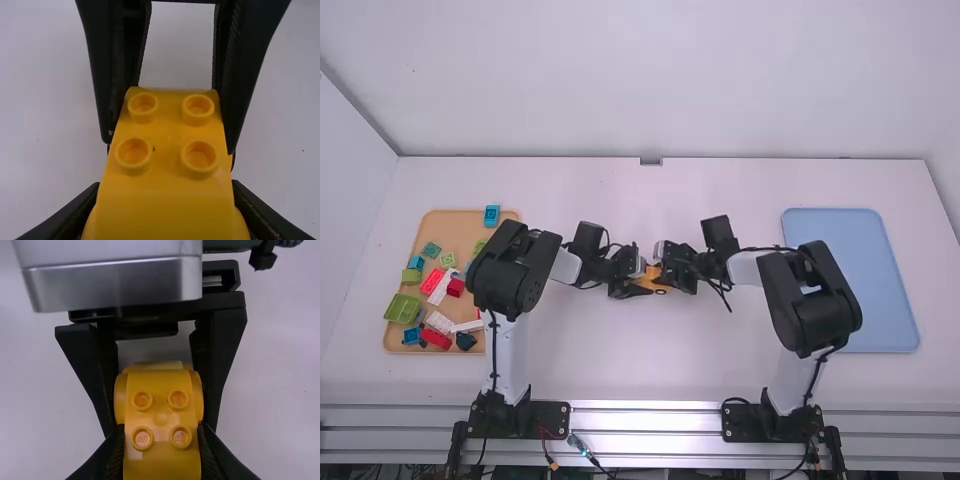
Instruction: Assemble lego blocks to make yellow taxi
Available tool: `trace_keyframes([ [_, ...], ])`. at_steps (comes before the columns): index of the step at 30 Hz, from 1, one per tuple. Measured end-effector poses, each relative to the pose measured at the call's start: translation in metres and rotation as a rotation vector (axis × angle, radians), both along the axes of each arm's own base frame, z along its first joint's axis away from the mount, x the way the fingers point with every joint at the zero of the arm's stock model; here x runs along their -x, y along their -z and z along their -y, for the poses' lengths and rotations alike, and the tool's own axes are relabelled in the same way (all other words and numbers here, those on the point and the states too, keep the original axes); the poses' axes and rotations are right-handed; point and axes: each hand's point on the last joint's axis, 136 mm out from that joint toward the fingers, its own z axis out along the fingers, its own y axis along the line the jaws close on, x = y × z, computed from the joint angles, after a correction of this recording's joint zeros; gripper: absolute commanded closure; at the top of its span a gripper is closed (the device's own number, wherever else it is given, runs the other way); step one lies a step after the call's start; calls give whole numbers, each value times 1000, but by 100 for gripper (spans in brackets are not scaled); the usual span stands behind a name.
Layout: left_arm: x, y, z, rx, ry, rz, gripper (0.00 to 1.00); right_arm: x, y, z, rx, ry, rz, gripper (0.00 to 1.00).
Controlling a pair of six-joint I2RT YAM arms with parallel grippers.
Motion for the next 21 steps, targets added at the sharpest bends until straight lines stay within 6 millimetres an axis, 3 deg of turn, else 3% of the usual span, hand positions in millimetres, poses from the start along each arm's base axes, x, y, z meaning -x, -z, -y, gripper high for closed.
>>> trace_keyframes([
  [21,0,0,1,-2,-7,-8,61,-5,9,3,23,49,-53,55],
])
